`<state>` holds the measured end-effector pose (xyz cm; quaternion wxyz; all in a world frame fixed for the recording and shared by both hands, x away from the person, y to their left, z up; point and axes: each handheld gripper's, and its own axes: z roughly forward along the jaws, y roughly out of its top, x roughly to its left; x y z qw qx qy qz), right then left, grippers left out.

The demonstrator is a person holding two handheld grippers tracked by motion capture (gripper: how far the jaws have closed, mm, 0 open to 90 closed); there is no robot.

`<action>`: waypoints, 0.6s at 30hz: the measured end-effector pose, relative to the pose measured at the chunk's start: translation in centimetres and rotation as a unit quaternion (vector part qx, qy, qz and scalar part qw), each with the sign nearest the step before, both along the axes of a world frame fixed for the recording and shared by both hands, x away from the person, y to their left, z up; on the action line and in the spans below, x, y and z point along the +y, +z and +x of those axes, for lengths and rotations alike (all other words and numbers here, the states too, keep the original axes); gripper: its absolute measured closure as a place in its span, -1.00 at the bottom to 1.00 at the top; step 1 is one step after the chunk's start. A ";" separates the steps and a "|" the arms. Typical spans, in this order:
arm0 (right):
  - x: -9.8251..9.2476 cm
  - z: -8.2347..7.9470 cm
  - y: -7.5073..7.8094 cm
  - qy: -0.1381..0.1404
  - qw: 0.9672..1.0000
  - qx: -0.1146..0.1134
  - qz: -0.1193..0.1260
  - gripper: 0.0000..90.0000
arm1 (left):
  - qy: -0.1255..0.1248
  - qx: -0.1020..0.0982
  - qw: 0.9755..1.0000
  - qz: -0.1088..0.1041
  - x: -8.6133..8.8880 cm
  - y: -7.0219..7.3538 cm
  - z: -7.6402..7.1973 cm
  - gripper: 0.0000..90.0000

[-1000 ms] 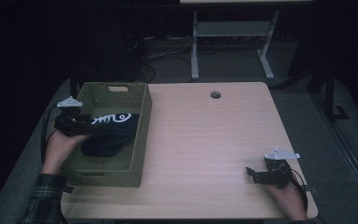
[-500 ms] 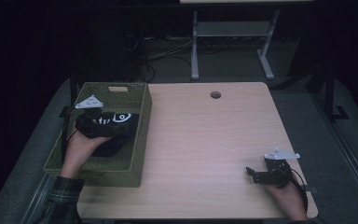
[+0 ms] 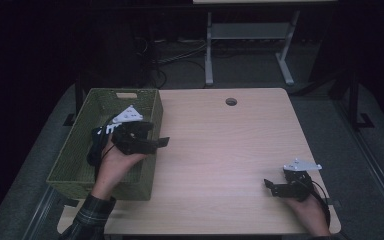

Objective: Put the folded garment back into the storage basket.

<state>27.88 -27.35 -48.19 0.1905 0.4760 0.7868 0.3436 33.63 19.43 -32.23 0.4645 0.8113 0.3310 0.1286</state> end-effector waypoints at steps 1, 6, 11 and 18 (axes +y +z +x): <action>0.0 0.0 0.0 0.000 1.000 0.000 0.000 -0.71 | -0.002 0.002 1.000 -0.003 -0.6 -0.1 -0.1 -0.61; 0.0 0.0 0.0 0.000 1.000 0.000 0.000 -0.71 | -0.020 0.003 1.000 0.001 -3.4 -0.8 -1.0 -0.62; 0.0 0.0 0.0 0.000 1.000 0.000 0.000 -0.71 | -0.030 0.005 1.000 0.003 -5.9 -2.1 -1.8 -0.62; 0.0 0.0 0.0 0.000 1.000 0.001 0.001 -0.71 | -0.042 -0.004 0.999 0.015 -8.5 -4.3 -2.8 -0.64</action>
